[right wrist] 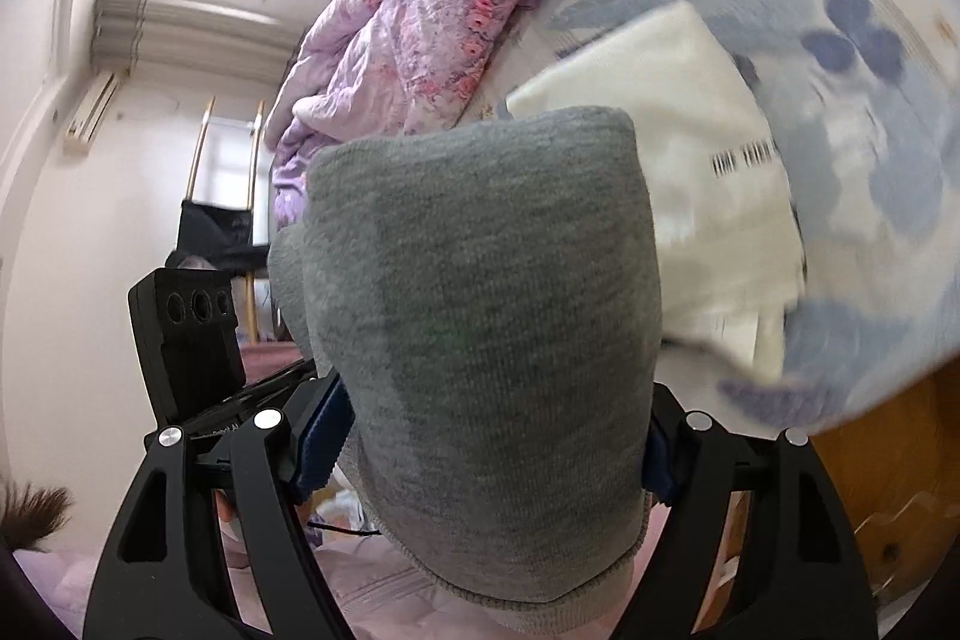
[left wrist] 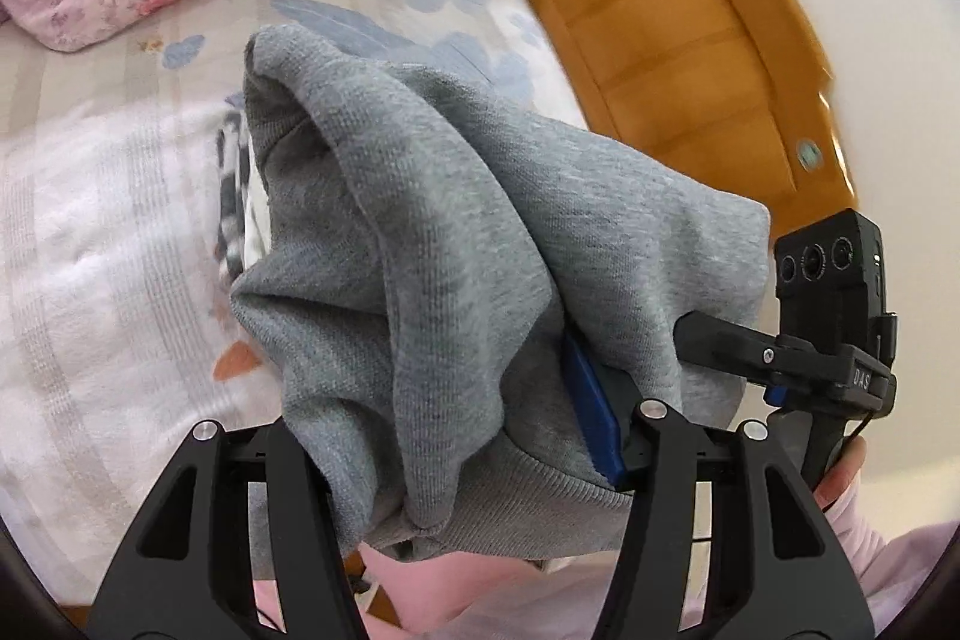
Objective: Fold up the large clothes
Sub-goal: 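Lower the bundle onto the folded clothes stack and open both grippers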
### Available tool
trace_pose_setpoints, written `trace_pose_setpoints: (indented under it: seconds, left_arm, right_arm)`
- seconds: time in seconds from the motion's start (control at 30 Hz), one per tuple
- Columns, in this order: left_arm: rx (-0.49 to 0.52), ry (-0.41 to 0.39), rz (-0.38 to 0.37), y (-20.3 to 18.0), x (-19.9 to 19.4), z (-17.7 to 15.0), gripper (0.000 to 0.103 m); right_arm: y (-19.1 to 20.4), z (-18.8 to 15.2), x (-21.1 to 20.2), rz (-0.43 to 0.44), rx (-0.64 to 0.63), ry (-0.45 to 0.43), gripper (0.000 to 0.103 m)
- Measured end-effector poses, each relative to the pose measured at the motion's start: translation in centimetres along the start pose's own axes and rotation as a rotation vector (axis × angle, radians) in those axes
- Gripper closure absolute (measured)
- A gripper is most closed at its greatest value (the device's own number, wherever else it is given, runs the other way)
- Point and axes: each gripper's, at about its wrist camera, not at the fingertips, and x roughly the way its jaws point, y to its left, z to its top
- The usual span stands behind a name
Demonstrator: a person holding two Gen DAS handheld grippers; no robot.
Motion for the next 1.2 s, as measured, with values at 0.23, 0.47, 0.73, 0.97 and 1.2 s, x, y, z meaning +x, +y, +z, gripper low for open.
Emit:
trace_pose_setpoints:
  seconds: [0.23,0.47,0.73,0.97,1.2]
  left_arm:
    - [-0.121,-0.029,0.137,1.3,5.6,7.8,0.049]
    - [-0.211,0.068,0.321,5.3,12.1,13.8,0.048]
    - [-0.303,0.245,0.445,11.3,18.2,12.7,0.043]
    - [-0.45,0.253,0.474,15.9,13.5,9.8,0.043]
    - [-0.328,0.124,0.414,12.5,8.1,11.3,0.043]
  right_arm:
    - [-2.1,10.2,3.0,-0.015,-0.068,0.087,0.029]
    - [-6.6,18.1,10.0,-0.104,-0.047,0.154,0.027]
    - [-11.5,19.8,13.5,-0.269,0.028,0.196,0.008]
    - [-10.8,18.6,7.8,-0.347,0.093,0.069,0.008]
    - [-6.6,16.7,2.4,-0.418,-0.11,-0.178,0.063]
